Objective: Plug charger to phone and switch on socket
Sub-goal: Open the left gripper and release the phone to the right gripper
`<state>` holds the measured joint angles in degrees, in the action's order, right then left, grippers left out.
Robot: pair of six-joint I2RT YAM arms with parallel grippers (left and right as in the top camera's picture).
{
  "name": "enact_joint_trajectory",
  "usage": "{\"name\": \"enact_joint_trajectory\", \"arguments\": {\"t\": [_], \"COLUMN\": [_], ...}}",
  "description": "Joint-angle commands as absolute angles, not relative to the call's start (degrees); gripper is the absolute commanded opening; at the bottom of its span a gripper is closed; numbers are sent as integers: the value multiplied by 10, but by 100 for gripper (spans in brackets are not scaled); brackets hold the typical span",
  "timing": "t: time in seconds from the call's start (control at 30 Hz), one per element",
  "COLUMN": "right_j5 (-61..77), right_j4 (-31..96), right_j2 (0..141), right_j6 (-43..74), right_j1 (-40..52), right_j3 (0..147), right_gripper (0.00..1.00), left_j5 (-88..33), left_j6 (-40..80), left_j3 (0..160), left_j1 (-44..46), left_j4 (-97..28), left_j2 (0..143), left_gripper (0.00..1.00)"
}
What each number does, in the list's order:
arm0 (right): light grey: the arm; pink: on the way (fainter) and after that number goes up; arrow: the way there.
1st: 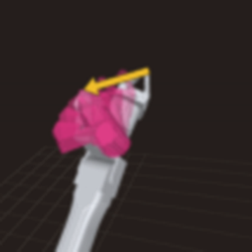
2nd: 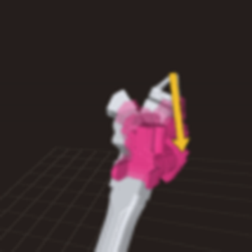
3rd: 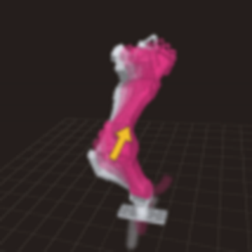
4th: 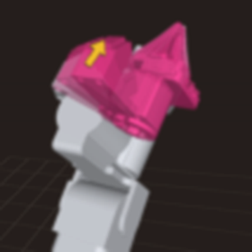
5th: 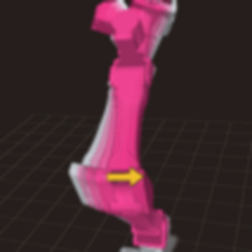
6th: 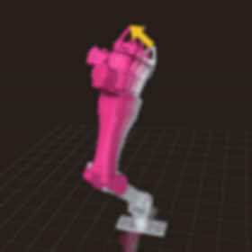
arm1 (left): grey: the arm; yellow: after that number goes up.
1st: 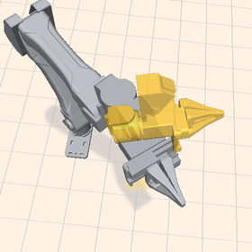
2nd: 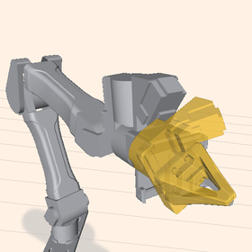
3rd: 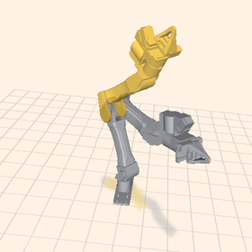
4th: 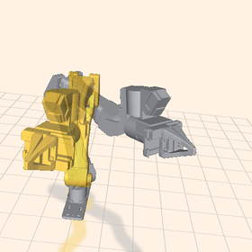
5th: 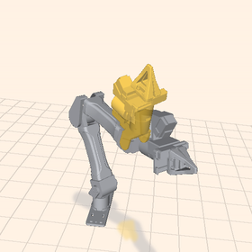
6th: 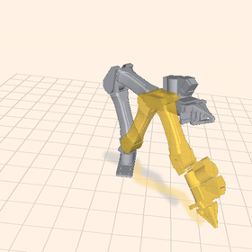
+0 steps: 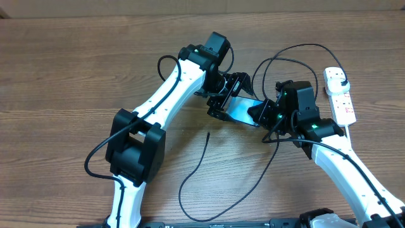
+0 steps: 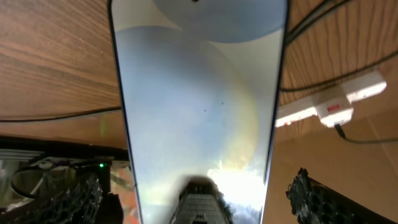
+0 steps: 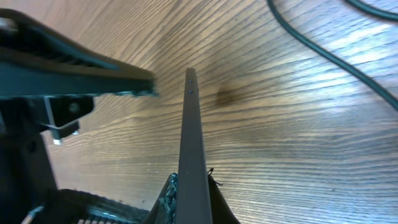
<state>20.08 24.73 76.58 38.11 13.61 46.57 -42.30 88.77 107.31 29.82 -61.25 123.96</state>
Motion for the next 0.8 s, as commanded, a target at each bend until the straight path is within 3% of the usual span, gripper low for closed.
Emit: {"name": "enact_joint_trajectory", "arguments": {"t": [0.0, 0.4, 0.77], "right_j5": [185, 263, 334], "right_j4": [238, 237, 194], "right_j2": [765, 765, 765], "right_j6": [375, 440, 708], "right_j1": [137, 65, 44], "right_j3": [476, 476, 476], "right_gripper": [4, 4, 4], "left_j5": [-445, -396, -193], "left_j6": [826, 726, 748], "left_j3": [1089, 1089, 1089], "left_j1": [281, 239, 232], "left_j4": [-614, -627, -660], "left_j2": [1239, 1207, 1080], "left_gripper": [99, 99, 99]}}
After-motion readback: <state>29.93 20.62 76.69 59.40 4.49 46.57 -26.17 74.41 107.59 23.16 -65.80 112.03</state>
